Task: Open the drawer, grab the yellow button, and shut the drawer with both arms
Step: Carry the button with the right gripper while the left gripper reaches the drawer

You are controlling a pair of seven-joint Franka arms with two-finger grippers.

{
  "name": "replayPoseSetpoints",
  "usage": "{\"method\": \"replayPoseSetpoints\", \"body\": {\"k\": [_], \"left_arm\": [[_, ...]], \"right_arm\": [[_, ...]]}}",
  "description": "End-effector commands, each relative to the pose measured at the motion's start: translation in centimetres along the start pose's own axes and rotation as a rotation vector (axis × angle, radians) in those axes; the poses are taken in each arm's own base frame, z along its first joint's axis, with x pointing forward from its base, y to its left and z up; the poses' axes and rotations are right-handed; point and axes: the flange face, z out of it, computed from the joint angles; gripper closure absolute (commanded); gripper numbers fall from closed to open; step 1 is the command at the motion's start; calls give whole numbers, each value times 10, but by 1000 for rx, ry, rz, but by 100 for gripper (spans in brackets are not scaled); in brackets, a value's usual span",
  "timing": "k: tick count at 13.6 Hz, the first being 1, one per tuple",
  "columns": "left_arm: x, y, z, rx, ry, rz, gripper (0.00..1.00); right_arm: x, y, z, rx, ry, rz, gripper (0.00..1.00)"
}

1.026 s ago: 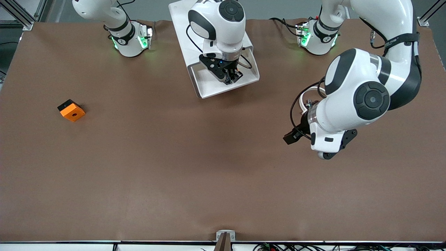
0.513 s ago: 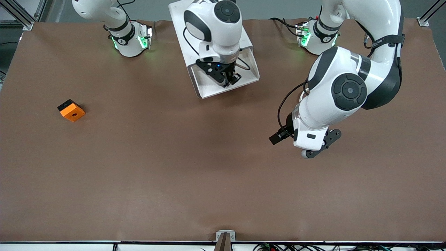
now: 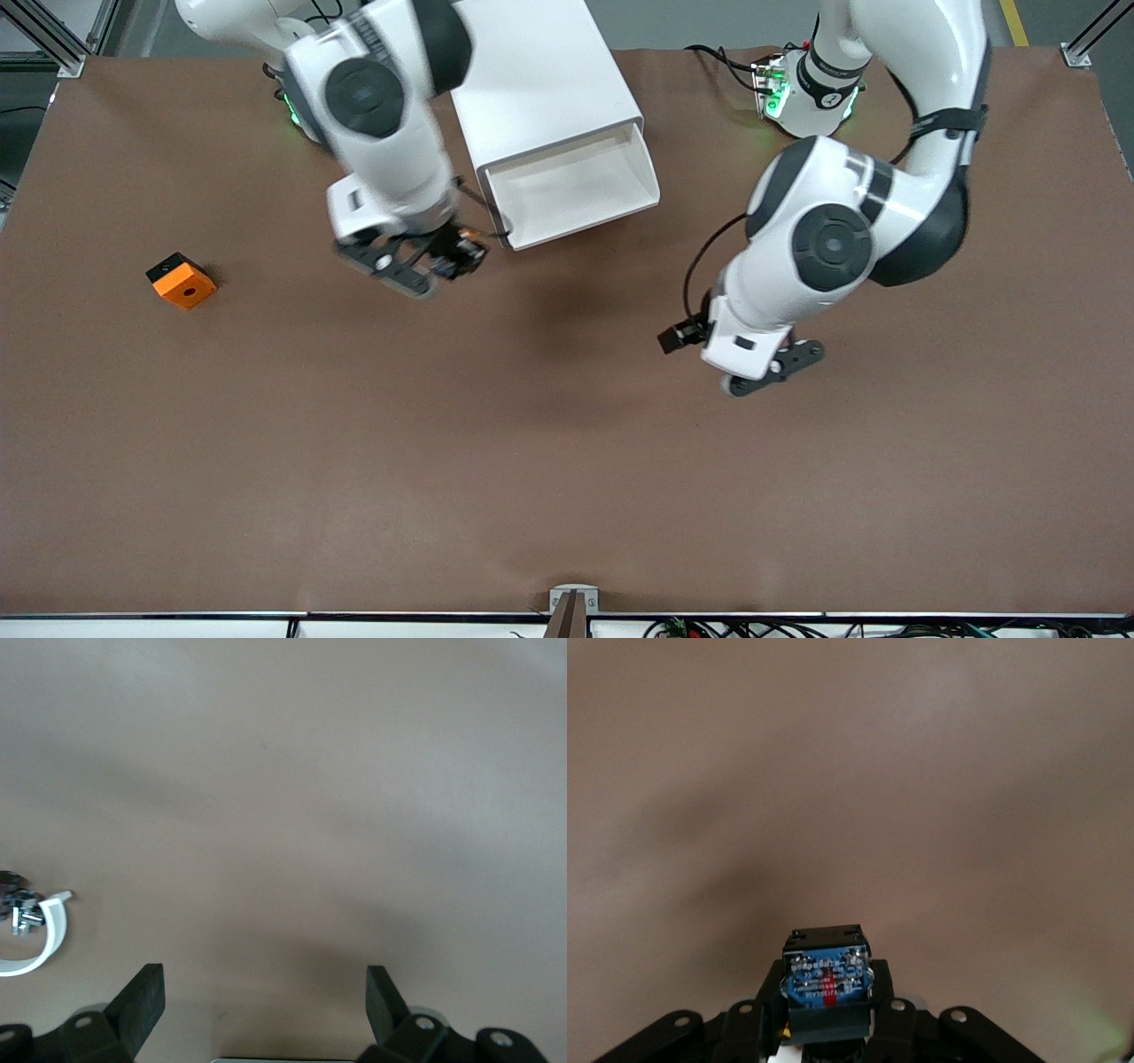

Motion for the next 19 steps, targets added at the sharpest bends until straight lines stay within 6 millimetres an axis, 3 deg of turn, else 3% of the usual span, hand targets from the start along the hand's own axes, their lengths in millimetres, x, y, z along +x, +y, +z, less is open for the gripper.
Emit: {"method": "replayPoseSetpoints", "body": {"k": [1, 5, 7, 9, 11, 17, 19], "left_arm": [[-43, 25, 34, 39, 7, 77, 0], [-82, 38, 62, 76, -57, 107, 0], [-100, 42, 73, 103, -90, 115, 0], [-115, 47, 81, 119, -121, 138, 0], [-128, 50, 90, 107, -180, 133, 0], [-170, 64, 108, 118, -242, 184, 0], [-183, 68, 111, 122, -257, 204, 0]], "right_arm": [[45, 53, 21, 1, -41, -127, 100], [92, 123, 60, 33, -1, -266, 100], [132, 171, 83, 49, 23, -307, 100], [161, 218, 116, 64, 67, -347, 100], [176, 256, 150, 66, 100, -385, 100], [205, 331, 203, 46, 53, -408, 100], [211, 340, 226, 42, 68, -427, 100]]}}
